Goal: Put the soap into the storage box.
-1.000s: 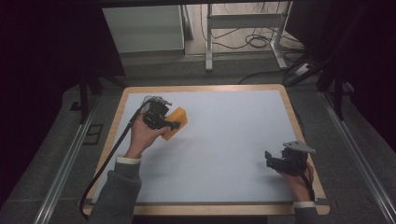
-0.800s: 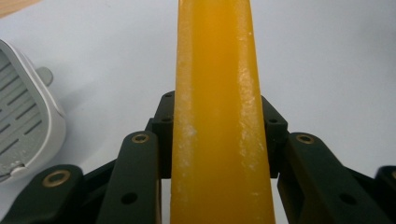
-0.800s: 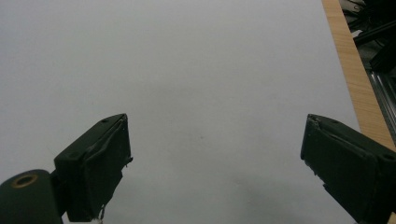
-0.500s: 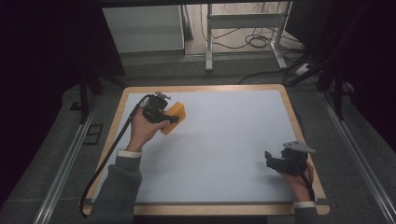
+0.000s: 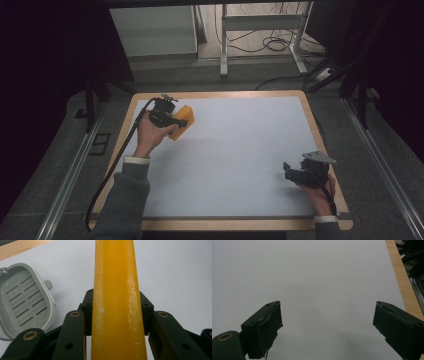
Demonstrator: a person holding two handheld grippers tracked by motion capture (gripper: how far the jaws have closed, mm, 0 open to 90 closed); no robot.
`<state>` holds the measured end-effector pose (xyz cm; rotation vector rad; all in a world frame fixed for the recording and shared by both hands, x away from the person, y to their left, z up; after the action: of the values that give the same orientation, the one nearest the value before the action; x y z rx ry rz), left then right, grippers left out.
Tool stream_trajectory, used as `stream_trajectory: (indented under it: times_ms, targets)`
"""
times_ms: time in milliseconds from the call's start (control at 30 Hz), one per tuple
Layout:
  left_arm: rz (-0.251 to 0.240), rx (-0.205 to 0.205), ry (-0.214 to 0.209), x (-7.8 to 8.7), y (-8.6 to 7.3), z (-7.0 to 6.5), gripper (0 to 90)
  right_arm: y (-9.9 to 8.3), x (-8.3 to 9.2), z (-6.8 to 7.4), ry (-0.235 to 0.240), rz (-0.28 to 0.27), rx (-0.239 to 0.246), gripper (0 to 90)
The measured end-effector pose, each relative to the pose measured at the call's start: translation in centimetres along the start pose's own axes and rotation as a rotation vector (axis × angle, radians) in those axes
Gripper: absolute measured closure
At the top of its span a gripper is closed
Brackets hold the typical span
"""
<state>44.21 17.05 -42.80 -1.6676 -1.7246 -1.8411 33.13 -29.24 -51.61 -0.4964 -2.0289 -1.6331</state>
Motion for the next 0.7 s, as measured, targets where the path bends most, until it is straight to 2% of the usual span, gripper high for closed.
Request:
stream_trajectory:
  times_ms: [100, 500, 700]
  targets:
    - [-0.007, 0.005, 0.018, -0.1, 0.1, 0.4, 61.2, 0.0, 0.0, 0.0, 0.0, 0.001, -0.002, 8.5]
    - [-0.006, 0.039, 0.028, -0.5, 0.7, 1.9, 61.2, -0.1, -0.1, -0.1, -0.004, 0.005, -0.003, 8.5]
    - [-0.023, 0.061, 0.039, -0.3, 0.9, 2.7, 61.2, -0.1, -0.2, 0.0, -0.006, 0.009, -0.002, 8.5]
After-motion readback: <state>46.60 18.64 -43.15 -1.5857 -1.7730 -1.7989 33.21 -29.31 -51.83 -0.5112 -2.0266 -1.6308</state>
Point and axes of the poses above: each handheld gripper's, and its own axes: x roughly backward along the jaws, y roughly out of its top, z roughly to its left, the point moved 1 cm from there along -x, roughly forward along the jaws, and after that the axes turned 9 degrees about -y, right-handed, at the moved point
